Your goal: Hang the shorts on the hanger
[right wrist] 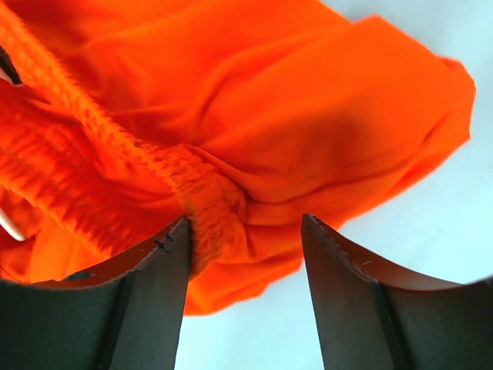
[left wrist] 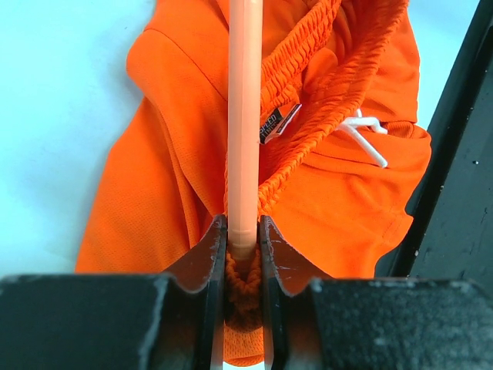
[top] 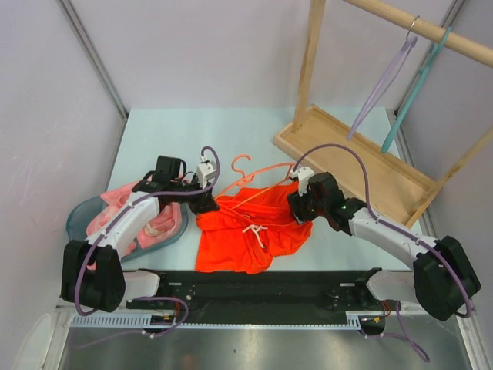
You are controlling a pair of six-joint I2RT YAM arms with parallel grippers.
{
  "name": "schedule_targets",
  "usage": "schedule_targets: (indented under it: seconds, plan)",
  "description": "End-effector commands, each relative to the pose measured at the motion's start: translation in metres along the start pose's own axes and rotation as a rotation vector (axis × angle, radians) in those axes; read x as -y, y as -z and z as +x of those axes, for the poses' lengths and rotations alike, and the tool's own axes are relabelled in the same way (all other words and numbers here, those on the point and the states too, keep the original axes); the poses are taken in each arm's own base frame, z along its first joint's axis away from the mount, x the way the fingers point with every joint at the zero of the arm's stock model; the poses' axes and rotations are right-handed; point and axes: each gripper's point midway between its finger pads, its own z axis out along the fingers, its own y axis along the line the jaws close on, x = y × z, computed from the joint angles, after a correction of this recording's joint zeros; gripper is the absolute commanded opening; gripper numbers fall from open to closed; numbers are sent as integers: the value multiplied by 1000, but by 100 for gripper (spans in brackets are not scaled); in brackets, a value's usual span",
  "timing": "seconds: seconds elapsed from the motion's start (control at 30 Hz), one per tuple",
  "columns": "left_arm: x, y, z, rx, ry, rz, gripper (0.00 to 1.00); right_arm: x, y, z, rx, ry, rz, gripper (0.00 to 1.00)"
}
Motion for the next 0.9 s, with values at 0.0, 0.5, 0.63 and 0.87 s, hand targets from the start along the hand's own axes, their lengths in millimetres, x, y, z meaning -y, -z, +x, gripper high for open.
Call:
schedule_targets:
  seconds: [0.0, 0.5, 0.63, 0.87]
  plan:
    - [2, 10, -25, 67, -29, 1, 0, -23, -6, -21, 84, 54, -55, 62]
    - [10, 21, -34, 123, 9, -6, 0, 9, -14, 21, -84, 127, 75, 30]
    - [12, 33, -39, 156, 10, -12, 0, 38, 1, 33, -144, 68, 152, 0]
    - [9, 53, -43, 228, 20, -20, 0, 88, 30, 36, -139, -50, 233, 0]
